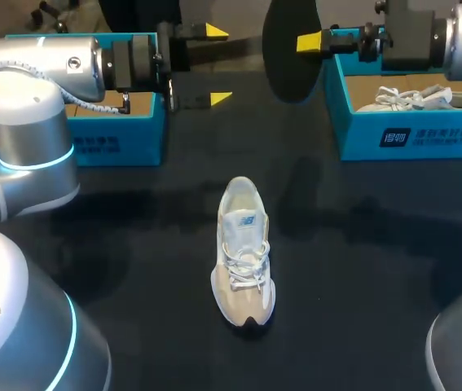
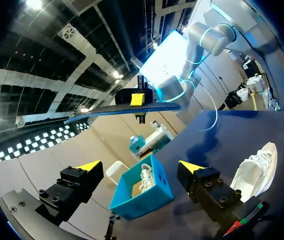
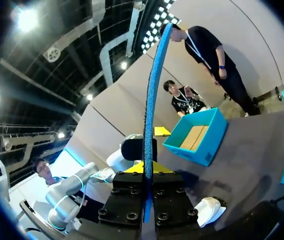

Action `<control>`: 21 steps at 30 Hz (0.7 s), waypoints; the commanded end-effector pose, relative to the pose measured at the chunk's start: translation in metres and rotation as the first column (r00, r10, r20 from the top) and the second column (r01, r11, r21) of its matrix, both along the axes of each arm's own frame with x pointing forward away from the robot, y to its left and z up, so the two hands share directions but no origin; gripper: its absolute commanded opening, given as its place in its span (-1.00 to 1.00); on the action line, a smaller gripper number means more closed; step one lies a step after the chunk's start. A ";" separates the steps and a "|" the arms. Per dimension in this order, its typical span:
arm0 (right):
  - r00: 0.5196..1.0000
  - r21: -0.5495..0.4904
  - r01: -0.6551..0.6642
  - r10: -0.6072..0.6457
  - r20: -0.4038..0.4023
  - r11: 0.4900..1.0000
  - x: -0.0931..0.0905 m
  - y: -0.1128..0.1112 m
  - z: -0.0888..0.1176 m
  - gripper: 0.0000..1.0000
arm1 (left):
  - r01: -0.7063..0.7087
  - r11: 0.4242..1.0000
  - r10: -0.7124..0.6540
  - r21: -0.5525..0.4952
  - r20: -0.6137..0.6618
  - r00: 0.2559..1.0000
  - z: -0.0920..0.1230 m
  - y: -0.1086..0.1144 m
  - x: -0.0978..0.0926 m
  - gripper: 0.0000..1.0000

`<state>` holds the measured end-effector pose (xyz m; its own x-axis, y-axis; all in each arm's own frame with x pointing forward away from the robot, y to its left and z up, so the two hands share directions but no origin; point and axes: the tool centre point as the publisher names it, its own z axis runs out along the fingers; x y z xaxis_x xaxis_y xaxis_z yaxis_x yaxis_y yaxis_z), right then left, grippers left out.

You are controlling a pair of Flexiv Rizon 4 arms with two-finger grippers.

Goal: Take the shoe out of the shoebox, open the shoe tongue, remove and reinsert the insole, then place the shoe into the shoebox

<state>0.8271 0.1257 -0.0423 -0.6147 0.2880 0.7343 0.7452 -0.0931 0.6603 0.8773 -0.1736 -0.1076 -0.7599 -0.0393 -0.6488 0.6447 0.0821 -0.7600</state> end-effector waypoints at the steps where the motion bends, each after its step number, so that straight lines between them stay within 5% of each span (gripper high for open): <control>1: 1.000 -0.001 0.002 -0.002 -0.001 1.000 0.001 0.002 0.000 -1.00 | 0.000 1.000 0.000 0.003 0.000 1.000 0.000 0.000 -0.001 1.00; 6: 1.000 -0.019 0.000 0.000 0.000 1.000 0.003 0.002 -0.003 -1.00 | -0.005 0.999 0.009 0.040 -0.088 0.996 -0.009 -0.001 0.004 1.00; 15: 0.977 -0.118 -0.057 0.080 0.200 0.991 0.019 0.016 -0.018 -1.00 | 0.001 0.990 0.033 0.144 -0.230 0.973 -0.032 0.016 -0.009 1.00; 21: 0.976 -0.131 -0.061 0.087 0.200 0.990 0.021 0.020 -0.020 -1.00 | 0.011 0.971 0.072 0.238 -0.335 0.940 -0.055 0.032 -0.021 1.00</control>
<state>0.8414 0.1396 -0.0631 -0.7720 0.3165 0.5513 0.5923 0.0434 0.8045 0.8652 -0.1523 -0.1609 -0.9265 0.0305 -0.3750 0.3702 0.2526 -0.8939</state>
